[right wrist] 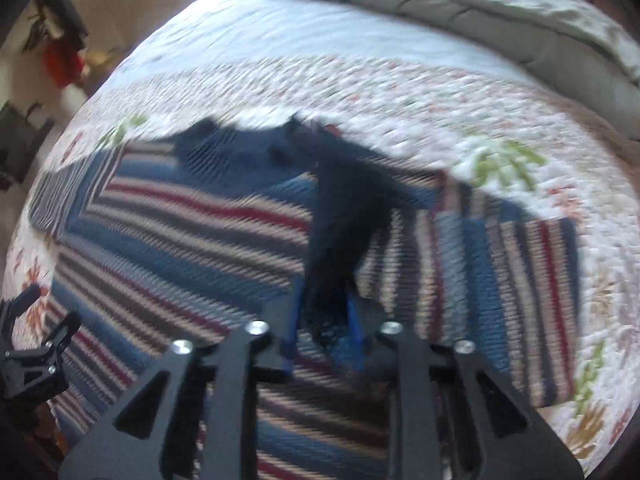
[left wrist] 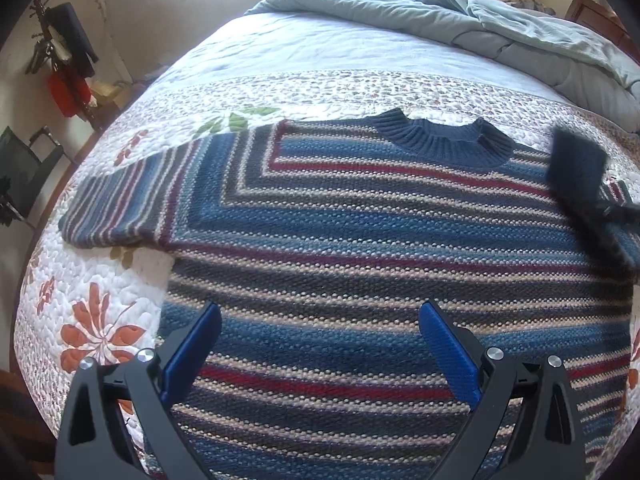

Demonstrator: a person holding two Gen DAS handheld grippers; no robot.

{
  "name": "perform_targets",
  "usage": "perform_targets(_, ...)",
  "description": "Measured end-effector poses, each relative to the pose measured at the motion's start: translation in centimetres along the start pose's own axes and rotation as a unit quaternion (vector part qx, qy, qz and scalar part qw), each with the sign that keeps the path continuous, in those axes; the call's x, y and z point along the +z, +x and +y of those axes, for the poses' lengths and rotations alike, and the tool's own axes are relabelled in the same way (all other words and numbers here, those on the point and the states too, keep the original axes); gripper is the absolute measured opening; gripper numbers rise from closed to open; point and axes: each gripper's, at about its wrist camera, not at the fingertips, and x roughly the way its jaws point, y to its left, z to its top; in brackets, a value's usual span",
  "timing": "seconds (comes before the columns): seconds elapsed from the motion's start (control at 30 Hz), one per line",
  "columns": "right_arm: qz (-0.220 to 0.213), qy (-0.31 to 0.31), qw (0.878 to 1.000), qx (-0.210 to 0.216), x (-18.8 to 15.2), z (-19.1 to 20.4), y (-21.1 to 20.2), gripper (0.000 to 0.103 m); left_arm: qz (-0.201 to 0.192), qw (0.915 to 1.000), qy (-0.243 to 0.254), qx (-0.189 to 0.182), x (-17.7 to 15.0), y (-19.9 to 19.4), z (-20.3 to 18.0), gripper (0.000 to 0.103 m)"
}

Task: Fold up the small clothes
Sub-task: 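Fold the held sleeve across the sweater body and open the right gripper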

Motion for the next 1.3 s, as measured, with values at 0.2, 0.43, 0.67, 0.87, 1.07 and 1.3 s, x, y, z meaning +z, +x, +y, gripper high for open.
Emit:
perform_targets(0.2,-0.017,-0.011,0.998,0.053,-0.7,0.1,-2.3,0.051,0.006,0.9999,0.004,-0.014,0.3,0.2,-1.1,0.099)
perform_targets(0.43,-0.042,0.047,0.998,0.020,-1.6,-6.5,-4.8,0.051,0.051,0.9913,0.010,-0.121,1.9,1.1,-6.6,0.099)
perform_targets(0.67,-0.037,0.092,0.995,0.012,-3.5,-11.8,-4.2,0.051,0.146,0.9574,-0.006,-0.249,3.9,4.4,-12.3,0.098)
perform_targets(0.87,-0.050,0.110,0.993,0.007,-4.7,-14.6,-5.2,0.051,0.188,0.9411,-0.048,-0.277,4.1,6.8,-14.2,0.098)
perform_targets(1.07,-0.050,0.110,0.993,-0.004,-5.4,-15.8,-5.3,0.053,0.185,0.9352,-0.059,-0.296,4.6,6.4,-15.6,0.084)
perform_targets(1.3,-0.052,0.112,0.992,-0.010,-5.8,-16.3,-5.3,0.053,0.203,0.9168,-0.085,-0.333,5.7,7.7,-16.5,0.058)
